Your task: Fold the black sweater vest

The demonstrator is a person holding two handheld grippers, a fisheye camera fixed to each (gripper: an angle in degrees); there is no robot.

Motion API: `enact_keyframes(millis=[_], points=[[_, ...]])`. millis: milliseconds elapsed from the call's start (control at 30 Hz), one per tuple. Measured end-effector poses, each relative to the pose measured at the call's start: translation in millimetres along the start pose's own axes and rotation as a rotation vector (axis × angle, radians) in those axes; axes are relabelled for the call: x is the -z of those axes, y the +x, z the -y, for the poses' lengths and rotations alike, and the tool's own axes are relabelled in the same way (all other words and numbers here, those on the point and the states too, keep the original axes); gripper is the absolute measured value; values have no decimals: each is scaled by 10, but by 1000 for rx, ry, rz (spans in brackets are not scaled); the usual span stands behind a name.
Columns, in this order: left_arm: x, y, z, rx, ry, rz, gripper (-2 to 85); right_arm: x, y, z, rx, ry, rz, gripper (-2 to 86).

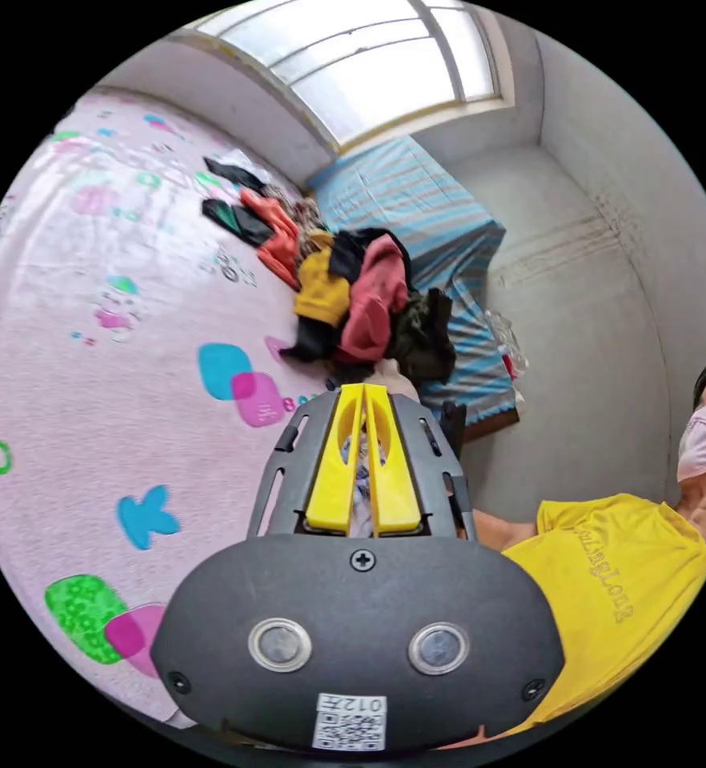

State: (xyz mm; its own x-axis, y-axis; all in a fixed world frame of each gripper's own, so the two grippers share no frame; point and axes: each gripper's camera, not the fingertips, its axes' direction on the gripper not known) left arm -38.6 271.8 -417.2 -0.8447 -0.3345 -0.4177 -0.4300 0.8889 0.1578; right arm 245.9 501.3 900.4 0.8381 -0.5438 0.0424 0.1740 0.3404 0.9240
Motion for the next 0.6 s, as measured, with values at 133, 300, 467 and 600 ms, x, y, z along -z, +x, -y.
enact_keyframes(millis=[133,300,467,600], points=[[-775,650,390,-29,-167,-46,4,776,380,463,62,100,-174,10],[-1173,1282,825,-39,-247,-19,5,1086,433,1351,355,102,-530,17],[-1240,1755,1256,3,-236,20,6,745,498,2023,669,-48,-1011,72],[-1196,2132,1609,30,-224,65,6,646,529,2108,823,-40,-1263,81]])
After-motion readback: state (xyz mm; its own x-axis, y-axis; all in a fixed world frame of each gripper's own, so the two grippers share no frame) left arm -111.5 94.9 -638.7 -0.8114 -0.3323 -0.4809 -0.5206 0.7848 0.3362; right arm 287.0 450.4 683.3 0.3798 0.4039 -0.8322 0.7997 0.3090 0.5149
